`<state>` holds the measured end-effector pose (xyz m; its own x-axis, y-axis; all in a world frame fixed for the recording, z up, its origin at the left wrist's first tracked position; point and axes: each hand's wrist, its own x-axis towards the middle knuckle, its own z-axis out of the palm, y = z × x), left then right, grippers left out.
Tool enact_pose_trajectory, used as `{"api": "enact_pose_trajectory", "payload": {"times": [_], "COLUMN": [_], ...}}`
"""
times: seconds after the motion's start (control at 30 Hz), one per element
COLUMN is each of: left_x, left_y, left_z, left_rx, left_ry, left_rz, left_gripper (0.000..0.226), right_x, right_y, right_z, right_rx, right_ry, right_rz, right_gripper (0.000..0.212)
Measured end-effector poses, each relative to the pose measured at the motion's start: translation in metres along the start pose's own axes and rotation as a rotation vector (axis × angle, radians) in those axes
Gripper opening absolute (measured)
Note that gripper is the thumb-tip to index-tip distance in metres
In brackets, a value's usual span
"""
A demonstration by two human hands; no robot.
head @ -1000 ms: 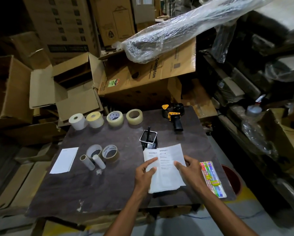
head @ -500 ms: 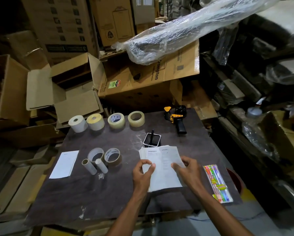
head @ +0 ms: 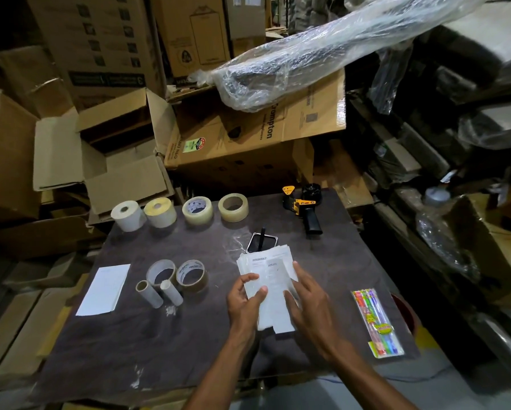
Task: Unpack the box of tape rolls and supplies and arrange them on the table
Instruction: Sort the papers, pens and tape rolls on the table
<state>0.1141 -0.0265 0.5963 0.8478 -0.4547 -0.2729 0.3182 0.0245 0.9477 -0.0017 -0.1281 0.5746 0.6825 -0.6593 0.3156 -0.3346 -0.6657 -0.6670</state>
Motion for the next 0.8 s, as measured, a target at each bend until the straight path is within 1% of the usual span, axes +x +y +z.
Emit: {"api": "enact_pose_trajectory", "payload": {"times": [0.1, 0.33, 0.47, 0.63, 0.7, 0.8], "left_x": [0.001, 0.0, -0.003, -0.004, -0.003, -0.003], "left_y": [-0.001, -0.005, -0.009, -0.014, -0.015, -0.015], "left_z": [0.0, -0.002, -0.005, -0.01, -0.011, -0.012], "left_rx": [-0.004, -0.005, 0.022, 0.043, 0.04, 0.028], "left_ry": [0.011, 0.017, 0.012, -0.015, -0.013, -0.01], "left_rz": [-0.013, -0.022, -0.038, -0.042, -0.054, -0.089], "left_gripper": [0.03, 0.03, 0.029, 0.027, 0.026, 0.021], "right_x": [-0.001, 0.004, 0.007, 0.014, 0.015, 0.016], "right_y": [0.001, -0.001, -0.01, -0.016, -0.014, -0.014], "right_z": [0.003, -0.006, -0.011, -0.019, -0.022, -0.027], "right_rx": [-0.038, 0.028, 0.116, 0.229, 0.3, 0.385], "right_ry": [-0.004, -0.014, -0.011, -0.031, -0.047, -0.022], "right_rz": [-0.042, -0.083, -0.005, 0.082, 0.149, 0.253], "right_gripper": [0.042, 0.031, 0.034, 0.032, 0.031, 0.03]}}
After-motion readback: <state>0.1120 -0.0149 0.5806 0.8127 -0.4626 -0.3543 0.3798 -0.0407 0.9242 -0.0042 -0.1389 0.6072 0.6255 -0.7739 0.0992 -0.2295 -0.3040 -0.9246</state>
